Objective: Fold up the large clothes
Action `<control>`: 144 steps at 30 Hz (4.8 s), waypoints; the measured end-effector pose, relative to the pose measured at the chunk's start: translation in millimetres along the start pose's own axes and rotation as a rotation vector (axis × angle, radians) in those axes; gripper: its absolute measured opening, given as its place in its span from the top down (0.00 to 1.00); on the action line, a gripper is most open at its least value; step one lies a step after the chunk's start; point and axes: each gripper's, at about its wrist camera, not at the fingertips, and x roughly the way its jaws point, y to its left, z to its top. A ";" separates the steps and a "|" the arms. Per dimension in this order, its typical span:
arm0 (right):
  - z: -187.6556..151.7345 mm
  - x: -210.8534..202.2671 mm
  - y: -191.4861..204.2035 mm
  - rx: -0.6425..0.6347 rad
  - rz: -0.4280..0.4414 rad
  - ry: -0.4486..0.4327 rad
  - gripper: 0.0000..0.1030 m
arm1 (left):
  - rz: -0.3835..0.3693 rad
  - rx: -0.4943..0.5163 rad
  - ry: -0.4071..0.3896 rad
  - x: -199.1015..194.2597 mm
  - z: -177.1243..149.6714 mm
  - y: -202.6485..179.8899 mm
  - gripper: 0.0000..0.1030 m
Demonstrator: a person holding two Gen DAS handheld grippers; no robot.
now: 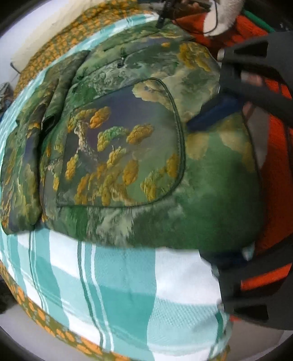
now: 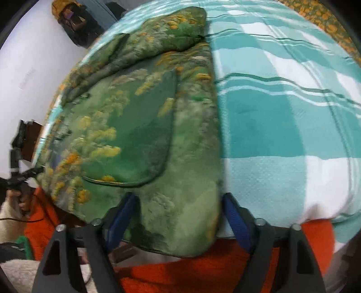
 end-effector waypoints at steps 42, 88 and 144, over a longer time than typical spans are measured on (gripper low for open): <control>189.9 -67.8 19.8 0.052 0.243 -0.380 0.89 | -0.263 -0.293 -0.331 -101.0 164.7 77.1 0.89; 322.8 -64.9 121.4 -0.216 -0.330 -0.611 0.88 | 0.217 -0.132 -0.611 -88.1 272.0 6.0 0.92; 197.5 56.9 67.5 -0.229 -0.149 -0.296 0.37 | 0.153 -0.191 -0.429 15.6 153.3 27.6 0.11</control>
